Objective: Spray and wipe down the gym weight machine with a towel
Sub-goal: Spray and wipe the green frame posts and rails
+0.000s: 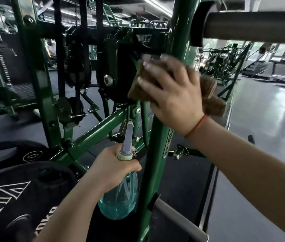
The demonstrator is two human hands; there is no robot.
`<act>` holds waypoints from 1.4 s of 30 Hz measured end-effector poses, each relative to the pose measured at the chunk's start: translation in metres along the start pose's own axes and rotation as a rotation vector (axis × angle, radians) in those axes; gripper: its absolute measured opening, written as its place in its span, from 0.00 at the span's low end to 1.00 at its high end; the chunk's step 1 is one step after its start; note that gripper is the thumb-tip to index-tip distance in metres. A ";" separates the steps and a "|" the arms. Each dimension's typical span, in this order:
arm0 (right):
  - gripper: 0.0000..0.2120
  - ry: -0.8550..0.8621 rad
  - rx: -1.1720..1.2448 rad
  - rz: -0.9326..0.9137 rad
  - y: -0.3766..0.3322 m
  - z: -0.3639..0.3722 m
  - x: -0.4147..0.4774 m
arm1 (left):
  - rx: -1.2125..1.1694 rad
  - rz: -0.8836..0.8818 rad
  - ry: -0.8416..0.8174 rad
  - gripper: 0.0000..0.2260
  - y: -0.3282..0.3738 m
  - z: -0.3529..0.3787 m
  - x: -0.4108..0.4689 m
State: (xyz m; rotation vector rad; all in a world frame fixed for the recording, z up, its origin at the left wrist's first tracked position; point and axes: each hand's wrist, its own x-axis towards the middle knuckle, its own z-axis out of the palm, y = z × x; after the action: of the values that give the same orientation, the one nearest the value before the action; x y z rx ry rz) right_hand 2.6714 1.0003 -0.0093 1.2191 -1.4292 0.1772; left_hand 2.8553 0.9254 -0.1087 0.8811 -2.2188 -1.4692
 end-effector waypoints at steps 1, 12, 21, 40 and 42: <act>0.21 0.020 -0.027 0.051 0.005 -0.002 0.013 | 0.002 0.004 0.000 0.16 0.001 0.001 0.000; 0.06 -0.232 -0.246 -0.095 -0.035 0.010 0.004 | -0.002 -0.017 0.009 0.16 -0.011 0.009 -0.003; 0.15 -0.126 -0.055 -0.150 -0.078 0.043 -0.108 | -0.078 -0.123 0.004 0.17 -0.054 0.023 -0.013; 0.18 0.033 0.835 0.946 -0.098 0.026 -0.227 | -0.046 -0.111 -0.185 0.16 -0.122 0.070 -0.008; 0.19 0.200 0.927 1.256 -0.088 0.028 -0.198 | -0.034 -0.114 -0.203 0.15 -0.127 0.068 -0.009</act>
State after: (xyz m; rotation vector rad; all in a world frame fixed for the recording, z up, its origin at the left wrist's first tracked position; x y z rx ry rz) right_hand 2.6707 1.0506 -0.2215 0.7255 -1.7926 1.9159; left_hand 2.8617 0.9441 -0.2521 0.8961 -2.3109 -1.7126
